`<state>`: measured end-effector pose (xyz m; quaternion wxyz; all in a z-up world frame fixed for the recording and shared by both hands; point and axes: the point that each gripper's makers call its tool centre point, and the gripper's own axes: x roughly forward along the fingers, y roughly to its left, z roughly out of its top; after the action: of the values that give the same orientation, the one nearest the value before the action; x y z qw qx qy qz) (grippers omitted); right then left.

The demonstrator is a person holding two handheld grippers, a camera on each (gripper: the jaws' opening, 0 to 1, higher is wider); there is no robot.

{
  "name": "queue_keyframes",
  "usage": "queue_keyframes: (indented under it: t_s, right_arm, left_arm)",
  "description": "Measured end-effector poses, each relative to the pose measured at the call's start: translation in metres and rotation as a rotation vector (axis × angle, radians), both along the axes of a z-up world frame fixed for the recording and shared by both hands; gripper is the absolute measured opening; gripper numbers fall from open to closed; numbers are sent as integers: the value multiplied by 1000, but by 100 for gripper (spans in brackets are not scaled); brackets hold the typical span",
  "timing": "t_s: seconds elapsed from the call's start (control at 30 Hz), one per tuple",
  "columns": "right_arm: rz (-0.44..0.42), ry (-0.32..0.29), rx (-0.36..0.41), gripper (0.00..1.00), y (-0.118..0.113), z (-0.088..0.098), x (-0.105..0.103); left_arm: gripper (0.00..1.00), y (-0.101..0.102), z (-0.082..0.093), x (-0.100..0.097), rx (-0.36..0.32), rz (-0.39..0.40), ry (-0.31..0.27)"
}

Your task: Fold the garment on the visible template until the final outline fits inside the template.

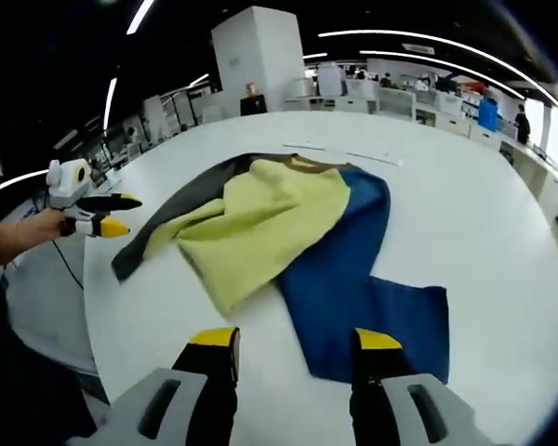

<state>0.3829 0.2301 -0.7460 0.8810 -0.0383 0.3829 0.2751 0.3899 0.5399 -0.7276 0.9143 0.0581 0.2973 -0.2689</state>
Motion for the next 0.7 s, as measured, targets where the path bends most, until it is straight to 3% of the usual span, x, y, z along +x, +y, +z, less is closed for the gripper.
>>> queue_keyframes:
  t_s: [0.17,0.27,0.57,0.7]
  right_arm:
    - [-7,-15,-37,30,-3,-7,-6]
    - [-22,-14,-58,20,-6,-11,-8]
    - [-93,-24,-76,3,-14,-17,-6]
    - [-124,-34,-72,0,-16,-18,-6]
  left_arm:
    - [46,7,-13,-10,45,8,32]
    - [38,12,-25,-18,138,-24,47]
    - [30,9,-30,-22,117,-16,61]
    - [21,9,-35,-26,124,-14,89]
